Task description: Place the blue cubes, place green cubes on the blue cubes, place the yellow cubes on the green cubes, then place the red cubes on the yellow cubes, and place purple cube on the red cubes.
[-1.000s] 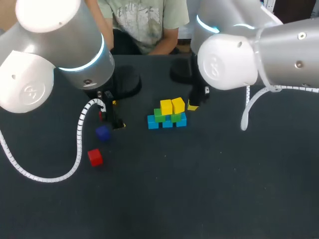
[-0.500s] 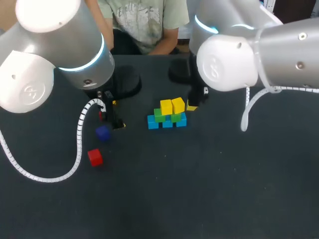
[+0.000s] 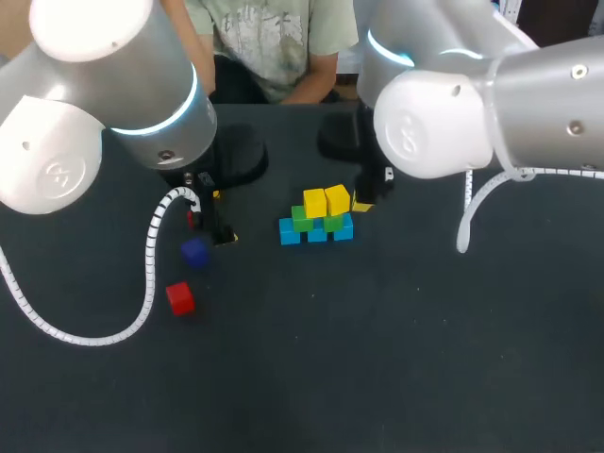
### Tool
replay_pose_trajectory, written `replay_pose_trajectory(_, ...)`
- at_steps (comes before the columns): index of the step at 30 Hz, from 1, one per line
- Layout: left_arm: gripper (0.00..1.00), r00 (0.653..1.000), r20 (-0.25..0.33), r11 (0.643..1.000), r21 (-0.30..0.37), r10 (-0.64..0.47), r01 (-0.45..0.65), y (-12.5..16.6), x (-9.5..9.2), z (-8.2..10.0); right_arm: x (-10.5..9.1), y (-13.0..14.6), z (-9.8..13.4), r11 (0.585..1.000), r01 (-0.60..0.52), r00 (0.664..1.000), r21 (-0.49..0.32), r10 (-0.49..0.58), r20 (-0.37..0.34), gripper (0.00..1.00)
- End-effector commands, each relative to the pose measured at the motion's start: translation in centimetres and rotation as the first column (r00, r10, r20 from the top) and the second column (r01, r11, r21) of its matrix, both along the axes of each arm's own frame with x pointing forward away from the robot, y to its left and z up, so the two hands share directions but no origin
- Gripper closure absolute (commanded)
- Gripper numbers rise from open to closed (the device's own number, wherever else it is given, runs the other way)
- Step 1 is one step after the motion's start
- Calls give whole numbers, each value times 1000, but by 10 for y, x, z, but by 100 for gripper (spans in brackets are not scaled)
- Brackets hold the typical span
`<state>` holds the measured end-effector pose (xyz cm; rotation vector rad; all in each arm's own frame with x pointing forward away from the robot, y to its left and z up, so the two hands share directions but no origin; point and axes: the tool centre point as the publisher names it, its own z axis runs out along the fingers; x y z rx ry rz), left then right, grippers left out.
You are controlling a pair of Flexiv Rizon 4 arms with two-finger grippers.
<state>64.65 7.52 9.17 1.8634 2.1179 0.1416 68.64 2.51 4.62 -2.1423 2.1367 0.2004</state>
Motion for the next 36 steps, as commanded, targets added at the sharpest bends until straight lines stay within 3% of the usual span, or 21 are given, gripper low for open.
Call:
replay_pose_trajectory(1,0,1000,-2,1000,-3,-5,5,1,1,0,-3,-1,1,1000,2,1000,1,-2,6,100)
replay_pose_trajectory(36,0,1000,-2,1000,-3,-5,5,1,1,0,-14,1,4,1000,-4,1000,4,4,11,100)
